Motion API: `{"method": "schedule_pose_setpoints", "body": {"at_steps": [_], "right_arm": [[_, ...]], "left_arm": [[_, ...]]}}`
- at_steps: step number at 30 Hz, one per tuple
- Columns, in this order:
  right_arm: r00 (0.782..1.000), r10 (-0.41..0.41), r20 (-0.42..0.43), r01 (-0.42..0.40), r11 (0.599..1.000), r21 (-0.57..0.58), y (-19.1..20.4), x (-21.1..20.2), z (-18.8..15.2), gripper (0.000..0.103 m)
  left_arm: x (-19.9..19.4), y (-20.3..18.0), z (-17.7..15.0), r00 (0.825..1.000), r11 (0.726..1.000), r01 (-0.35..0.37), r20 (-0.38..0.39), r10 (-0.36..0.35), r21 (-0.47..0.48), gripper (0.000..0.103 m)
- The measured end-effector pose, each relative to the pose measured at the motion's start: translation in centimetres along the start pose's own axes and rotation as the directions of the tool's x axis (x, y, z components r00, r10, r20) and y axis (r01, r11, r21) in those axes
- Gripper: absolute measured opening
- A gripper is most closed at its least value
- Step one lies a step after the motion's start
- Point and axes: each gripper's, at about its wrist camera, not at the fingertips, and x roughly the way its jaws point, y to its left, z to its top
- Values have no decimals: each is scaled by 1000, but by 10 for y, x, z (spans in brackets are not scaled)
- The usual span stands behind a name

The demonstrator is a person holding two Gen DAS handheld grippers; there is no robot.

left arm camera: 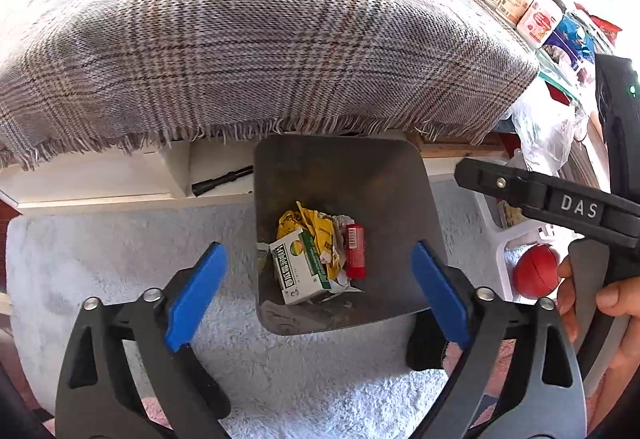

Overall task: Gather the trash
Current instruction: 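Carry both items over the dark bin and open both tools to drop them, then move both open tools back over the table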

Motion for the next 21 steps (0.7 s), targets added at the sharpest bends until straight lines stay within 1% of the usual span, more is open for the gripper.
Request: {"method": "schedule_pose_setpoints", "body": {"at_steps": [3, 5, 7, 9, 12, 14, 17, 21], "right_arm": [[1000, 15, 2, -15, 1000, -3, 2, -6, 1, 97], [1000, 14, 22, -13, 1000, -8, 5, -18, 7, 97], [999, 16, 46, -16, 1000, -15, 12, -30, 15, 97], [997, 20, 76, -19, 1000, -22, 15, -47, 28, 97], [993, 21, 118, -17, 999, -32, 18, -69, 48, 97], [990, 15, 139, -9, 999, -47, 22, -80, 66, 97], [987, 9, 157, -1, 998, -56, 26, -88, 90, 97], [981, -6, 196, 16, 999, -50, 28, -97, 130, 97]], "left_arm": [[-3, 3, -1, 1000, 1000, 12, -19, -12, -7, 89], [-11, 2, 3, 1000, 1000, 4, -24, -4, 5, 91], [-25, 2, 11, 1000, 999, -7, 0, 7, 31, 94], [-40, 4, 22, 999, 999, -19, 28, 18, 36, 95], [-60, 18, 46, 998, 1000, -19, 53, 19, -2, 95], [-68, 26, 62, 997, 1000, -25, 72, 26, -10, 95], [-78, 38, 89, 992, 998, -69, 108, 70, -12, 95], [-85, 52, 127, 984, 995, -97, 144, 101, -33, 95]]}}
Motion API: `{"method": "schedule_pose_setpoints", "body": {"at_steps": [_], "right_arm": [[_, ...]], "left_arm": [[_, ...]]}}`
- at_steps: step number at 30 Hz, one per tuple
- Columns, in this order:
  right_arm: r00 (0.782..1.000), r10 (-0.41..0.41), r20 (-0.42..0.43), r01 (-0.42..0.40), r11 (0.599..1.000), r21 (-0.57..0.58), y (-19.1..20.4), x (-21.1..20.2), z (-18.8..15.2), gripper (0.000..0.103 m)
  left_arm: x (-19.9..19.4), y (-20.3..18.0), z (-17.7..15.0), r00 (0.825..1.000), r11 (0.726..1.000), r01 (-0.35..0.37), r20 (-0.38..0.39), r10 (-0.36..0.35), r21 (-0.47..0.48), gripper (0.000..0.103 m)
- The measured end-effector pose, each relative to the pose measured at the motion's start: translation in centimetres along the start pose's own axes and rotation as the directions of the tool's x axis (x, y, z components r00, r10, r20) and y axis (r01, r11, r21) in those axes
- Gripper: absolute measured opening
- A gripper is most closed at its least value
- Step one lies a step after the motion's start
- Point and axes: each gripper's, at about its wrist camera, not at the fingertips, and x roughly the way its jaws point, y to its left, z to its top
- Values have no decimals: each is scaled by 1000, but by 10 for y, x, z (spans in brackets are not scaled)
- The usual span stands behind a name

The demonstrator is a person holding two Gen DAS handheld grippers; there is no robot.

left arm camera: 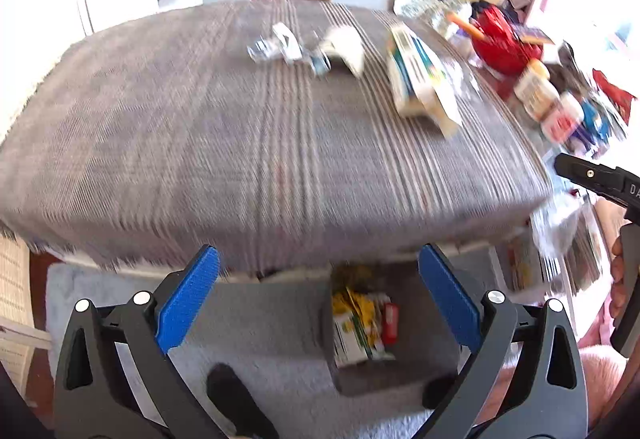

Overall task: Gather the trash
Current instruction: 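Move both open tools back over the table, then grasp the clear plastic bag with the right tool while the left tool grasps the white-blue medicine box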

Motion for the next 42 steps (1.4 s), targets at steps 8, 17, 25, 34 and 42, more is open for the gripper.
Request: {"method": "schedule_pose_setpoints", "body": {"at_steps": [8, 17, 25, 34, 42], "right_arm": [[999, -11, 45, 10, 999, 34, 2, 27, 73, 97], [997, -72, 38, 69, 995, 77, -11, 84, 129, 96], [999, -45, -17, 47, 989, 140, -32, 141, 150, 94], [998, 4, -69, 3, 995, 96, -24, 174, 150, 46], [1000, -17, -9, 17, 999, 50, -29, 152, 155, 18]], "left_arm": [[21, 14, 69, 998, 999, -38, 52, 39, -16, 95], [58, 1, 116, 998, 1000, -6, 55, 6, 0, 95], [83, -35, 133, 998, 997, 50, 42, -53, 61, 95], [111, -76, 139, 995, 988, 104, -4, -104, 113, 95], [135, -109, 147, 995, 984, 100, -18, -98, 145, 95]]}}
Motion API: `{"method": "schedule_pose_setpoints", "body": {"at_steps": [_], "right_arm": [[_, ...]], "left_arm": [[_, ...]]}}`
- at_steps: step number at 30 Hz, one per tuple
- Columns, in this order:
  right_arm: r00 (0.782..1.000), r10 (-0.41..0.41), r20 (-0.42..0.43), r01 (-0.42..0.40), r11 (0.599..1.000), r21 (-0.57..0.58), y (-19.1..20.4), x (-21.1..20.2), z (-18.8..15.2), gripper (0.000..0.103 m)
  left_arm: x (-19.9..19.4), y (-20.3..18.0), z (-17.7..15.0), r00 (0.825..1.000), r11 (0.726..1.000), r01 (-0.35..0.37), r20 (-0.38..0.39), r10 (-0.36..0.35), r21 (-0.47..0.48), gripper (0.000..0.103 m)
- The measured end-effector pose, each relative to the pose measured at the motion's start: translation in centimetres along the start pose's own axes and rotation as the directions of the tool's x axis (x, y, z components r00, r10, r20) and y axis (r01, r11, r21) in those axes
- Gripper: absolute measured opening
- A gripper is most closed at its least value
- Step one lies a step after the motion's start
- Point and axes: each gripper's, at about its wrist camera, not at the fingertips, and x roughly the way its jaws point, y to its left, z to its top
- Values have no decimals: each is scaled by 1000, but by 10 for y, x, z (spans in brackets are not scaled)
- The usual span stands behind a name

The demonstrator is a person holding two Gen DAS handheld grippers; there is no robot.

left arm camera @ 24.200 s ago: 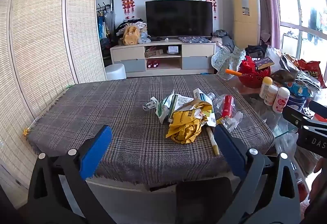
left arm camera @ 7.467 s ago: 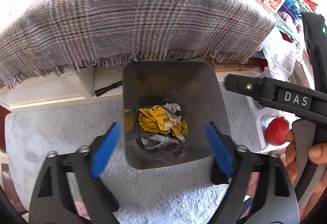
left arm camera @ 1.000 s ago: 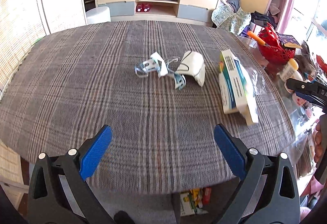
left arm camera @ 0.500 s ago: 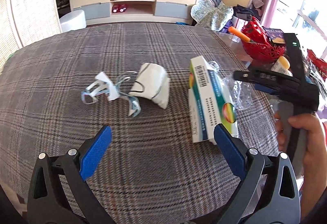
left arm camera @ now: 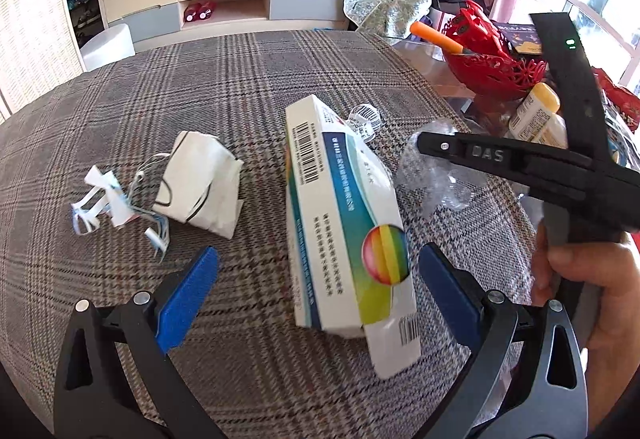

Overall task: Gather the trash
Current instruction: 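Grasp the clear plastic bag with the right tool while the left tool grasps the white-blue medicine box, then carry both items over the bin and open both tools to drop them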

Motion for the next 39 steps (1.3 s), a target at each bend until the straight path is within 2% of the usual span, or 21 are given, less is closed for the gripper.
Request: {"method": "schedule_pose_setpoints", "body": {"at_steps": [7, 8, 10, 16, 22, 28, 32, 39], "right_arm": [[1000, -13, 14, 13, 1000, 0, -19, -7, 2, 18], [1000, -13, 11, 13, 1000, -1, -19, -7, 1, 18], [1000, -17, 5, 17, 1000, -2, -22, -8, -1, 18], [999, -44, 2, 44, 999, -32, -18, -31, -16, 18], [999, -38, 5, 38, 998, -47, -8, -76, -47, 18], [999, -14, 35, 16, 997, -71, 9, -130, -90, 18], [999, 0, 44, 4, 997, -82, 17, -155, -127, 18], [1000, 14, 11, -13, 994, -104, 22, -168, -207, 19]], "left_arm": [[31, -2, 3, 999, 1000, -10, -32, 10, -2, 93], [34, -2, 2, 999, 1000, -7, -37, 7, 0, 90], [38, -2, -3, 998, 1000, 25, -54, -25, -1, 66], [17, -7, -20, 998, 999, 33, -63, -30, 37, 60], [-36, -16, -41, 1000, 998, 12, -28, -10, 55, 60], [-97, -26, -86, 1000, 999, 6, 18, -7, 51, 61], [-128, -33, -130, 1000, 999, 3, 30, -4, 52, 61], [-146, -35, -201, 999, 999, 28, 20, -28, 18, 61]]}}
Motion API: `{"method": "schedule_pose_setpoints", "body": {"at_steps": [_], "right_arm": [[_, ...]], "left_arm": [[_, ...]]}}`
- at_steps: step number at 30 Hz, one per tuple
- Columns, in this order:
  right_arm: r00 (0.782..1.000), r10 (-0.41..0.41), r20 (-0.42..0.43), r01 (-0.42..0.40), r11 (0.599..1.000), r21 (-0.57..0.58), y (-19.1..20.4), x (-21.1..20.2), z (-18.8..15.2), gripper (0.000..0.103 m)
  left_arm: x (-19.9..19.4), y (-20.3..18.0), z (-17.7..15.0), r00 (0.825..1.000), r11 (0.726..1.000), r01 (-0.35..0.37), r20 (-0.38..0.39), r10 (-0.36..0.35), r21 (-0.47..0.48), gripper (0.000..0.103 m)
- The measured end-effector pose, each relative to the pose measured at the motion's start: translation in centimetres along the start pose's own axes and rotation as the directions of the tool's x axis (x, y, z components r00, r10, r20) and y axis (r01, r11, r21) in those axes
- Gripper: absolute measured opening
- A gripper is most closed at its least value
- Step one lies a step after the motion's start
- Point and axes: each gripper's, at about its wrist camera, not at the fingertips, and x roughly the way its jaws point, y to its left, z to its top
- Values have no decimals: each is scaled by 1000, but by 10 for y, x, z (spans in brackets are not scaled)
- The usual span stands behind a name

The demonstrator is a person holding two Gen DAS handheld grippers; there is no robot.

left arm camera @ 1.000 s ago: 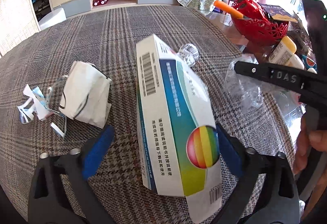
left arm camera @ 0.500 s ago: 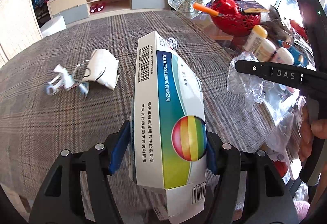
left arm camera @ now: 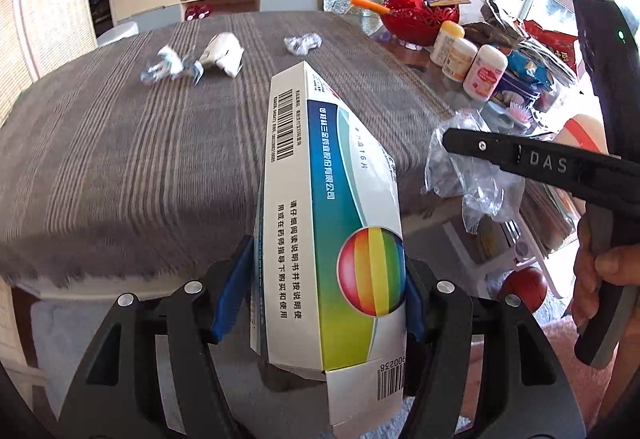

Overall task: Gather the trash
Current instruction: 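Carry both items over the bin and open both tools to drop them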

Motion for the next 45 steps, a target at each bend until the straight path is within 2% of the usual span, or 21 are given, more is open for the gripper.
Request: {"method": "schedule_pose_setpoints", "body": {"at_steps": [8, 12, 15, 23, 29, 38, 40, 45], "right_arm": [[997, -10, -70, 8, 1000, -30, 7, 25, -67, 19], [995, 12, -95, -13, 1000, -5, 4, 40, -81, 19], [994, 27, -101, -27, 1000, 4, 3, 52, -90, 19], [977, 59, -203, -52, 998, 36, -3, 92, -101, 20], [967, 82, -242, -76, 997, 32, 3, 110, -104, 21], [959, 86, -270, -70, 995, 67, 10, 130, -100, 34], [962, 67, -265, -52, 997, 64, 12, 129, -99, 48], [967, 70, -244, -51, 995, 83, 11, 126, -95, 63]], "left_arm": [[20, 6, -63, 998, 999, -3, -57, 0, -43, 61], [43, 13, -84, 994, 997, 0, -113, -9, -74, 61], [60, 17, -92, 990, 996, -3, -143, -10, -90, 62], [102, 20, -94, 979, 996, -35, -204, 17, -84, 62], [119, 22, -99, 969, 996, -40, -245, 18, -85, 62], [130, 26, -98, 963, 994, -42, -270, 13, -102, 64], [129, 29, -98, 962, 993, -45, -271, 14, -109, 67], [119, 34, -96, 968, 991, -49, -250, 17, -123, 78]]}}
